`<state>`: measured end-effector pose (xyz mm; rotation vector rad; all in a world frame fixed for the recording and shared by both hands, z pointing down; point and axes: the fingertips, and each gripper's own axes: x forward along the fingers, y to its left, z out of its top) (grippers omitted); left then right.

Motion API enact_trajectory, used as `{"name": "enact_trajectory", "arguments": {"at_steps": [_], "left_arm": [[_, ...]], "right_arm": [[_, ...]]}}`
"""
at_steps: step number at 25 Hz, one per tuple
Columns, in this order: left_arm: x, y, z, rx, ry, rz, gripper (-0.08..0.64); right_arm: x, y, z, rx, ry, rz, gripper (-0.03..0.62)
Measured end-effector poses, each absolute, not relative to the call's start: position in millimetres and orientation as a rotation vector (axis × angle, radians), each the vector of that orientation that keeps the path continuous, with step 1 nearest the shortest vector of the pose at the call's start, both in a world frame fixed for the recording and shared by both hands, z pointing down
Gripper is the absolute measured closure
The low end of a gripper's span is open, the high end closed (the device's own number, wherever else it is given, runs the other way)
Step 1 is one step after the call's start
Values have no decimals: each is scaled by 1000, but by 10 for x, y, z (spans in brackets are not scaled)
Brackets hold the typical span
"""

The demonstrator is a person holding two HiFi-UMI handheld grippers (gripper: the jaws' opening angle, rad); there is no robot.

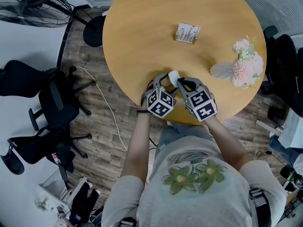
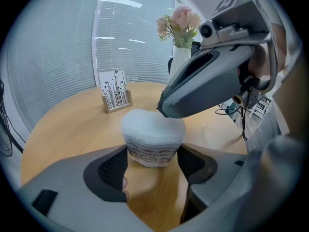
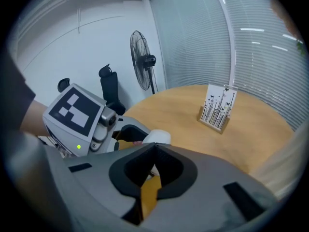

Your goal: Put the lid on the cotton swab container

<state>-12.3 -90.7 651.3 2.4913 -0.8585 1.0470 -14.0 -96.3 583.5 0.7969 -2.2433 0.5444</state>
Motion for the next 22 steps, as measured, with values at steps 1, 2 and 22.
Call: {"name": "enact_trajectory", "arguments": {"at_steps": [1, 2, 22], "left_arm": [[-124, -906, 6514, 2491, -857, 1048, 236], [-125, -906, 6515, 2491, -856, 1049, 236], [-140, -863, 6501, 2375, -826, 1017, 242]], "right_arm": [[-146, -962, 5837, 783, -2228, 524, 586], [-155, -963, 5838, 769, -2215, 505, 586], [-135, -954, 5881, 719, -2175, 534, 586]]}}
